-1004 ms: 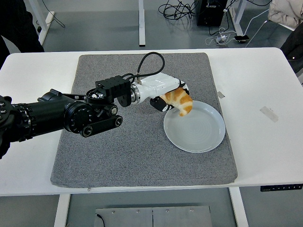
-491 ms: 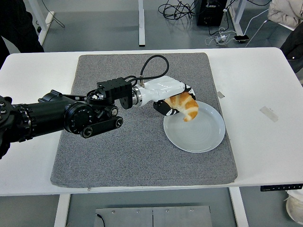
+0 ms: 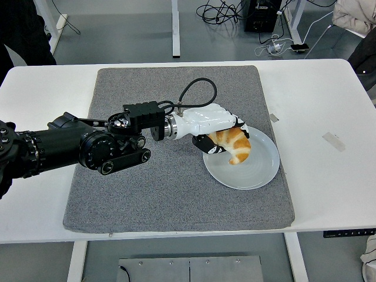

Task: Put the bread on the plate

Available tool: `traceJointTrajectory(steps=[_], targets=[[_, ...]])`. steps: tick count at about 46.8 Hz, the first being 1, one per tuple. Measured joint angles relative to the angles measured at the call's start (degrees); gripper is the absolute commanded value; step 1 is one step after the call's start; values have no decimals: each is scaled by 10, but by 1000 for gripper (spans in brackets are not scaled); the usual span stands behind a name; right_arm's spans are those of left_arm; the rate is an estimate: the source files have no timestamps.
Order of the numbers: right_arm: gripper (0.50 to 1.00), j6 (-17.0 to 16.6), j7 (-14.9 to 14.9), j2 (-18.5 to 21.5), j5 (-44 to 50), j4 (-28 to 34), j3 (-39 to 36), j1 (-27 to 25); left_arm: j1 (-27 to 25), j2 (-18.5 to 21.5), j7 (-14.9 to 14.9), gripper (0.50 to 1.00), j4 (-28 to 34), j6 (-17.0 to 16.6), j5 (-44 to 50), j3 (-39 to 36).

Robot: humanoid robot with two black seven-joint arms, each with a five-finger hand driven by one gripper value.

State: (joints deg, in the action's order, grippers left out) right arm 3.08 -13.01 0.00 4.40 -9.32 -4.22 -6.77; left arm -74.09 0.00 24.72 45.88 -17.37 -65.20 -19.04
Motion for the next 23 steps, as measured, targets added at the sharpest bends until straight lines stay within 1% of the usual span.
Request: traceJointTrajectory(steps=[20, 21, 23], targets=[[1000, 0, 0, 0, 0, 0, 0, 0, 14, 0, 0, 500, -1, 0, -8, -1], [1000, 0, 0, 0, 0, 0, 0, 0, 15, 0, 0, 516, -1, 0, -8, -2], [1000, 0, 0, 0, 0, 0, 0, 0, 15, 0, 0, 567, -2, 0, -8, -2]])
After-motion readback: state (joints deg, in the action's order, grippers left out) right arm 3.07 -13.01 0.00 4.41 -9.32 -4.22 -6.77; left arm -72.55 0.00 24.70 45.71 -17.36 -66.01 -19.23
